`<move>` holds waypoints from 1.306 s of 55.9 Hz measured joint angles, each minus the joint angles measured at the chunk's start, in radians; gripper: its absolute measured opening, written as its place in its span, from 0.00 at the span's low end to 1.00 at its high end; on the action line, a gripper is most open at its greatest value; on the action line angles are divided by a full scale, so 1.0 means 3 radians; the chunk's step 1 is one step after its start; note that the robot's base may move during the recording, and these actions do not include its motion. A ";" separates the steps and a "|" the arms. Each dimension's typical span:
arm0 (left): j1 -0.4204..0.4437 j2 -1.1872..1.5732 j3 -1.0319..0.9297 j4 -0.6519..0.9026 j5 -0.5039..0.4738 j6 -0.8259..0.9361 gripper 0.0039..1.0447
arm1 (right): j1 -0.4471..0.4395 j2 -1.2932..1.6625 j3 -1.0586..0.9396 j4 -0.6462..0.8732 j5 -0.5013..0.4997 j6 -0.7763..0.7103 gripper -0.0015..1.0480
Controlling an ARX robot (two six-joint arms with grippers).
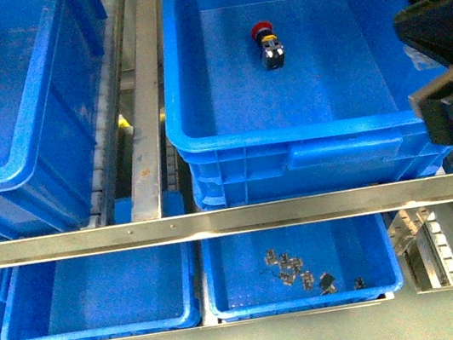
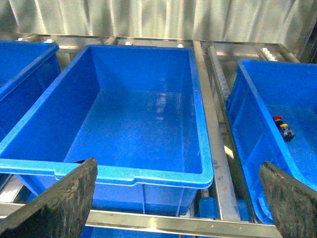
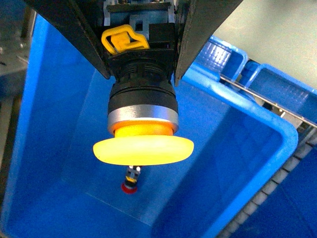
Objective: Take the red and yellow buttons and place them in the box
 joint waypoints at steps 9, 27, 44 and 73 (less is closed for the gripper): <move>0.0000 0.0000 0.0000 0.0000 0.0000 0.0000 0.93 | -0.0114 0.0771 0.0590 0.0201 -0.0201 -0.0009 0.26; 0.0000 0.0000 0.0000 0.0000 0.0000 0.0000 0.93 | -0.0456 0.2560 0.2312 -0.0235 -0.0003 0.0559 0.26; 0.0000 0.0000 0.0000 0.0000 0.0000 0.0000 0.93 | -0.0673 0.3750 0.3630 -0.0946 0.0340 0.1166 0.26; 0.0000 0.0000 0.0000 0.0000 0.0000 0.0000 0.93 | -0.0676 0.4598 0.4885 -0.1143 0.0463 0.1469 0.57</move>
